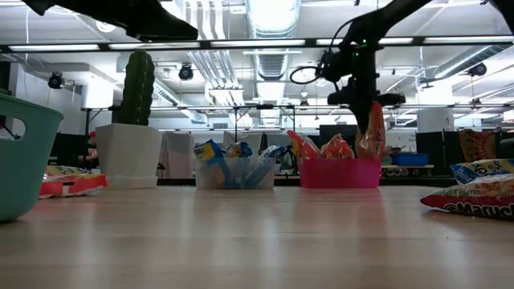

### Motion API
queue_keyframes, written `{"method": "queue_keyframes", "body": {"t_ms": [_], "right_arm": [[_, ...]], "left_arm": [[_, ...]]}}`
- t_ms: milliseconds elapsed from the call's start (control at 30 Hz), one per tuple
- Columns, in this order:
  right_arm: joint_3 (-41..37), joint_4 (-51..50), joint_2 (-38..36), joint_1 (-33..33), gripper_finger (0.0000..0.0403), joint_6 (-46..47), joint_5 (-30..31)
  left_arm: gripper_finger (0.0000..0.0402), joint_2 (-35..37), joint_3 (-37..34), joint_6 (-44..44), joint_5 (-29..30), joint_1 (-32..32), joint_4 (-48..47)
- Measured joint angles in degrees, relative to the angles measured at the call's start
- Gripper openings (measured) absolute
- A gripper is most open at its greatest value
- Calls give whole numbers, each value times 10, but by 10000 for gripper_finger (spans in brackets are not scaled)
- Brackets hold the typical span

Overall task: Sort Maruchan noodles
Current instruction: Put the orange noodle pack into the red bin

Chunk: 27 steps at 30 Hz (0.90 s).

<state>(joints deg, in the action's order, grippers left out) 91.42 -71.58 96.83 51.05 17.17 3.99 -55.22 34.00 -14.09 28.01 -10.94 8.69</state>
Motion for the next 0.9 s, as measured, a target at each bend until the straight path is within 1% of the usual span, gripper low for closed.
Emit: {"method": "queue_keyframes", "body": {"t_ms": [133, 333, 433, 900], "right_arm": [[12, -5, 4, 0, 13, 1, 0], [78, -9, 4, 0, 13, 11, 2], [95, -6, 6, 0, 13, 14, 5], [64, -6, 66, 0, 13, 17, 5]], "left_arm": [[165, 0, 0, 0, 0, 0, 0], [165, 0, 0, 0, 0, 0, 0], [165, 0, 0, 0, 0, 0, 0], [165, 0, 0, 2, 0, 0, -2]]}}
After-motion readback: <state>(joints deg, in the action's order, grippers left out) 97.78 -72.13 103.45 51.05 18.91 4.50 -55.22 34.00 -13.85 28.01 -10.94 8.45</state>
